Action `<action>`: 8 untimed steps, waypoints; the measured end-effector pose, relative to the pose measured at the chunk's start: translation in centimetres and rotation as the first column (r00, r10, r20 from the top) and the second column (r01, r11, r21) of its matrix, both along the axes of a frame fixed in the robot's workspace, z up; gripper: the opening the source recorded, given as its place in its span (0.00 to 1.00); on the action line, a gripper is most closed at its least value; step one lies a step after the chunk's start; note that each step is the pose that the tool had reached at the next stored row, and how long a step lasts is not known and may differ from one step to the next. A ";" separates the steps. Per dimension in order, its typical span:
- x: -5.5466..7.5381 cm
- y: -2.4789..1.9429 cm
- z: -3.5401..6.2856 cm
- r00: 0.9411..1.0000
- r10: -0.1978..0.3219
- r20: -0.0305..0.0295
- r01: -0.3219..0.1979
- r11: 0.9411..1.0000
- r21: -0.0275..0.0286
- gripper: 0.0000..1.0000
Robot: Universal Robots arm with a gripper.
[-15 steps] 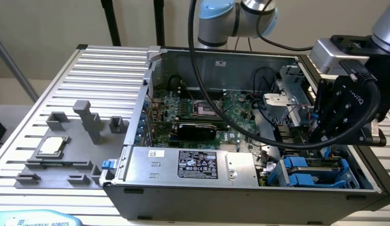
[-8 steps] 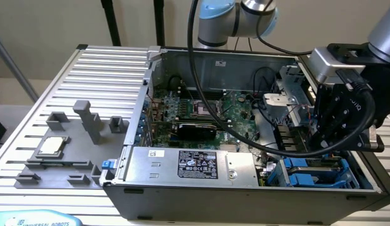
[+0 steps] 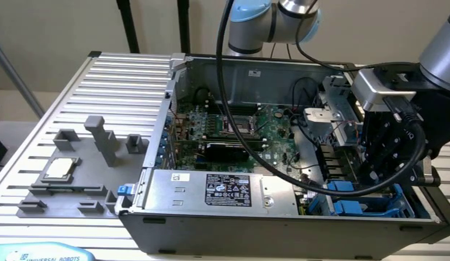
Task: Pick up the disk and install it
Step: 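Insert the first disk wire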
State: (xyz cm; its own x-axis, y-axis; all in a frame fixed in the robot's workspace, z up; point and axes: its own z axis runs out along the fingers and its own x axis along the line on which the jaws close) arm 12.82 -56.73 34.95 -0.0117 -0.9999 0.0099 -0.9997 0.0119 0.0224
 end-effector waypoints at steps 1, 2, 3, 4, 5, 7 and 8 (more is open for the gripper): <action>0.0 -0.01 -0.06 1.000 0.000 0.003 0.000 1.000 0.000 0.16; 0.0 -0.01 -0.10 1.000 0.001 0.006 -0.001 1.000 0.000 0.16; 0.0 -0.01 -0.15 1.000 0.001 0.008 -0.001 1.000 0.000 0.16; 0.0 -0.01 -0.20 1.000 0.001 0.011 -0.001 1.000 0.000 0.16; 0.0 -0.01 -0.23 1.000 0.002 0.013 -0.002 1.000 0.000 0.16; 0.0 -0.02 -0.31 1.000 0.002 0.017 -0.002 1.000 0.000 0.16; 0.0 -0.02 -0.35 1.000 0.002 0.019 -0.002 1.000 0.000 0.16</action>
